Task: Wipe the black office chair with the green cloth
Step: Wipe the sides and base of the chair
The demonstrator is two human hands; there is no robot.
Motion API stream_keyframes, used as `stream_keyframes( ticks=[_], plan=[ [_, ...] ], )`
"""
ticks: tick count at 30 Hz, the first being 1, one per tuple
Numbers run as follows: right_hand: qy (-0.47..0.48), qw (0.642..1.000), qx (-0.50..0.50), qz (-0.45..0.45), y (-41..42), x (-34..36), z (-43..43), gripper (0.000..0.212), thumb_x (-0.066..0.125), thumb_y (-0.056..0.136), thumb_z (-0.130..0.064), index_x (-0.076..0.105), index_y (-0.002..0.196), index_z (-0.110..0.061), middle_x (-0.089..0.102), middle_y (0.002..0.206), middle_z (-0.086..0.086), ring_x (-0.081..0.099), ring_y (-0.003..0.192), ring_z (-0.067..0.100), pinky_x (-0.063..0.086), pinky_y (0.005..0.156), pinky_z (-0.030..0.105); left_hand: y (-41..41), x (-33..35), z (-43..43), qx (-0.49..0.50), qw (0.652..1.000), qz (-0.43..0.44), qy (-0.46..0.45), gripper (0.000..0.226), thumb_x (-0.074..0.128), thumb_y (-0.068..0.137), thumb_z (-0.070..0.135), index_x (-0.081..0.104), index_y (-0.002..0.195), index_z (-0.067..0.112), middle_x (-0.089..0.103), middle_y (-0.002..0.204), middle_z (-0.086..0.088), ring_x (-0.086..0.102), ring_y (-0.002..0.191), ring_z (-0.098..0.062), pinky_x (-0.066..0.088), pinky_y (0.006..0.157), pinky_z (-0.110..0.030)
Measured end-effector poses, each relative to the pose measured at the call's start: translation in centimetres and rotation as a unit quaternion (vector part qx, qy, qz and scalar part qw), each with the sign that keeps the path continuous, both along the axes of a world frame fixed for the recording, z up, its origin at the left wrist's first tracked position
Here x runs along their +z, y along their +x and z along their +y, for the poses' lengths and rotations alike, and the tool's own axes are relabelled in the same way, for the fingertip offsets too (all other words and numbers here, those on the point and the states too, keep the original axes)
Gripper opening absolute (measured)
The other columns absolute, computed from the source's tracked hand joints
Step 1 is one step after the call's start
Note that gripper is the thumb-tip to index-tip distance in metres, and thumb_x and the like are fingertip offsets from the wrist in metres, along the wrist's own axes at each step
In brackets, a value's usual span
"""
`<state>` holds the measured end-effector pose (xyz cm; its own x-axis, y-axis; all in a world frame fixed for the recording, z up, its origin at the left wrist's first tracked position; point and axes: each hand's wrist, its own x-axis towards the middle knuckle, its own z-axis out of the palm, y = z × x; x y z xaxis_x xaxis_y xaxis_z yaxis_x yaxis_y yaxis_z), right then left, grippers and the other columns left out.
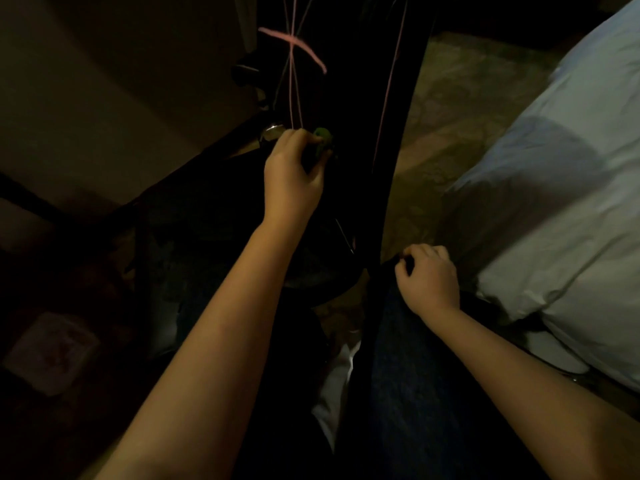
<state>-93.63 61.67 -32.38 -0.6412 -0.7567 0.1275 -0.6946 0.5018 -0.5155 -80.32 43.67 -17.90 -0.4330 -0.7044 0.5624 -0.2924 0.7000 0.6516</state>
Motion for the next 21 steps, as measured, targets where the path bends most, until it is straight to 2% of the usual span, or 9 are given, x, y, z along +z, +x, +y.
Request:
stream_keyframes(
  ticks=[4, 9, 13, 15, 21],
  plan=[
    [-0.016, 1.000, -0.003, 0.003, -0.1, -0.3, 0.0, 0.014, 0.055, 0.089, -0.025, 0.065, 0.093, -0.017, 0.064, 0.097, 0.001, 0.049, 0.099, 0.023, 0.043, 0.079, 0.036, 0.4, -1.3, 0.3, -0.005, 1.000, -0.005, 0.012, 0.011, 0.069, 0.085, 0.005, 0.062, 0.093, 0.005, 0.055, 0.098, -0.002, 0.052, 0.088, -0.005, 0.041, 0.080, -0.006],
    [-0.017, 1.000, -0.005, 0.001, 0.0, -0.5, 0.0, 0.012, 0.054, 0.089, -0.026, 0.064, 0.091, -0.020, 0.063, 0.095, -0.001, 0.048, 0.097, 0.021, 0.043, 0.079, 0.037, 1.5, -4.3, 1.1, -0.011, 0.997, -0.011, 0.079, 0.019, 0.067, 0.087, 0.000, 0.054, 0.089, 0.014, 0.050, 0.100, -0.005, 0.050, 0.088, 0.012, 0.038, 0.078, -0.004],
    [-0.013, 1.000, -0.006, 0.003, -0.1, -0.5, 0.0, 0.013, 0.055, 0.089, -0.025, 0.065, 0.092, -0.017, 0.063, 0.096, 0.000, 0.049, 0.098, 0.024, 0.044, 0.079, 0.037, 1.7, -6.9, 1.9, 0.008, 0.994, -0.046, 0.097, 0.008, 0.066, 0.088, 0.001, 0.059, 0.090, 0.003, 0.054, 0.100, -0.014, 0.052, 0.086, -0.002, 0.039, 0.077, -0.006],
    [-0.015, 1.000, -0.006, 0.006, -0.2, -0.6, 0.0, 0.013, 0.055, 0.089, -0.025, 0.065, 0.092, -0.017, 0.064, 0.096, 0.000, 0.049, 0.098, 0.024, 0.045, 0.080, 0.038, 1.6, -7.7, 1.8, 0.027, 0.993, -0.052, 0.099, 0.009, 0.067, 0.088, 0.003, 0.062, 0.094, -0.001, 0.057, 0.098, -0.016, 0.054, 0.089, -0.014, 0.039, 0.076, -0.009],
    [-0.013, 1.000, -0.013, 0.017, -0.4, -0.9, -0.3, 0.013, 0.055, 0.087, -0.025, 0.065, 0.091, -0.018, 0.064, 0.095, 0.001, 0.050, 0.096, 0.024, 0.046, 0.078, 0.038, 1.2, -9.4, 1.8, 0.036, 0.991, -0.050, 0.117, 0.014, 0.074, 0.084, 0.006, 0.068, 0.093, -0.003, 0.063, 0.093, -0.015, 0.056, 0.089, -0.013, 0.040, 0.075, -0.005]
  ],
)
